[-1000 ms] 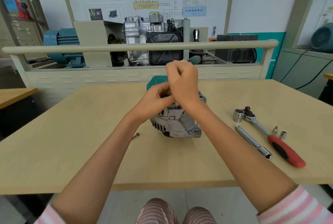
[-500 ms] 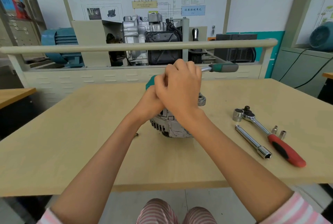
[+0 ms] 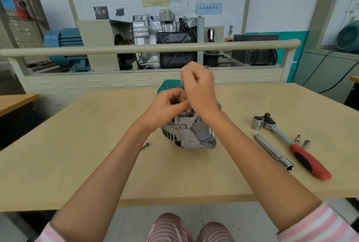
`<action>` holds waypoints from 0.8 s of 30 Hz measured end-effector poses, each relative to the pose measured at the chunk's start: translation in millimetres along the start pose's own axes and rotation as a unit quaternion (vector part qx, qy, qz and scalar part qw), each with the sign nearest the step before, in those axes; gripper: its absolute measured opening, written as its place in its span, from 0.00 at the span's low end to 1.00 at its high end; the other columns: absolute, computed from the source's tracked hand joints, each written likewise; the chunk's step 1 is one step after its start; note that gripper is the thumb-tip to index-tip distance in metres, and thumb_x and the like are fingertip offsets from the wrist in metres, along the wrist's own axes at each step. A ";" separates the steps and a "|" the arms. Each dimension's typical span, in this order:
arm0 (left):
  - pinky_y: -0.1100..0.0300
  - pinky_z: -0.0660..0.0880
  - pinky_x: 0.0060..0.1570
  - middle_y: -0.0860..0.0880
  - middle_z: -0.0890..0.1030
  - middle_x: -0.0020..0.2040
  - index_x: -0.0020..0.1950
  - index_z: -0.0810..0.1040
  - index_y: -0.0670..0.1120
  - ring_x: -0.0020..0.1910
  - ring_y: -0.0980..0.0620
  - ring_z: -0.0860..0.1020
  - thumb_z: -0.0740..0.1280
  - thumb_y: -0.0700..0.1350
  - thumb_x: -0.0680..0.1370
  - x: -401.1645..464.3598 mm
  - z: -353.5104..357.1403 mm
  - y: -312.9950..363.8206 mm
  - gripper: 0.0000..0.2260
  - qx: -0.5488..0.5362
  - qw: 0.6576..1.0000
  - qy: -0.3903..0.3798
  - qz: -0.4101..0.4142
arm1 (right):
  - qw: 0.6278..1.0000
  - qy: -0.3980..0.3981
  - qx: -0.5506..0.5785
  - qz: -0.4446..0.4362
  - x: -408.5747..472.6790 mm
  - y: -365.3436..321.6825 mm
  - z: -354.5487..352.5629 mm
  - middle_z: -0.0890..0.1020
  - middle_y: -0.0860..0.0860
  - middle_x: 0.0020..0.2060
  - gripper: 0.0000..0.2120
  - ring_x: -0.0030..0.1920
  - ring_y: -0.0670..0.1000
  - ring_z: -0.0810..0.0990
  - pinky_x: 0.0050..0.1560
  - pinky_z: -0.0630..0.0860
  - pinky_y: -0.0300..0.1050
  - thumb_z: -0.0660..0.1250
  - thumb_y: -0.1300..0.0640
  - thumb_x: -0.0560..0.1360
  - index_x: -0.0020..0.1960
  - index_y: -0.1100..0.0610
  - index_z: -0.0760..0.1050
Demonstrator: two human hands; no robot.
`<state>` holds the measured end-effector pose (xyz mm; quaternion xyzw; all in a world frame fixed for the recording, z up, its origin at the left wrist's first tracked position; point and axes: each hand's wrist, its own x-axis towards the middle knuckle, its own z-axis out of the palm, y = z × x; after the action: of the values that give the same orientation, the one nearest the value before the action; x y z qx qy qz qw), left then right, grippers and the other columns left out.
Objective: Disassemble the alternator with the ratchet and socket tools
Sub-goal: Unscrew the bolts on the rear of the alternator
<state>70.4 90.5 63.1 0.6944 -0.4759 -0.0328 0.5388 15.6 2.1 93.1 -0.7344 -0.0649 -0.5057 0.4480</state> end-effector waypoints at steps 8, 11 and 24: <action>0.69 0.74 0.37 0.54 0.77 0.42 0.47 0.71 0.55 0.39 0.68 0.75 0.63 0.32 0.76 -2.9 2.4 8.0 0.16 0.010 0.999 0.020 0.037 | 0.901 0.069 -0.417 -0.095 -14.6 -4.4 16.4 0.76 0.53 0.32 0.15 0.39 0.54 0.71 0.48 0.64 0.47 0.58 0.54 0.70 0.34 0.61 0.78; 0.68 0.70 0.38 0.52 0.76 0.38 0.43 0.72 0.49 0.35 0.66 0.73 0.62 0.32 0.75 -4.4 3.0 6.8 0.12 0.016 0.999 0.016 0.026 | 0.947 0.038 -0.310 -0.074 -8.2 -6.8 15.6 0.69 0.49 0.26 0.14 0.36 0.51 0.66 0.45 0.63 0.47 0.59 0.56 0.69 0.26 0.57 0.72; 0.56 0.75 0.40 0.41 0.80 0.38 0.43 0.78 0.41 0.40 0.51 0.77 0.67 0.32 0.74 -2.1 4.2 -0.8 0.04 -0.002 1.000 0.014 0.026 | 0.999 -0.035 -0.018 -0.027 -0.6 -3.5 -0.3 0.66 0.53 0.24 0.16 0.31 0.51 0.65 0.36 0.64 0.49 0.57 0.61 0.71 0.25 0.60 0.64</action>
<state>67.4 88.9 59.7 0.6808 -0.4864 -0.0102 0.5476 13.2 4.2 94.8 -0.7575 -0.0912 -0.4931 0.4180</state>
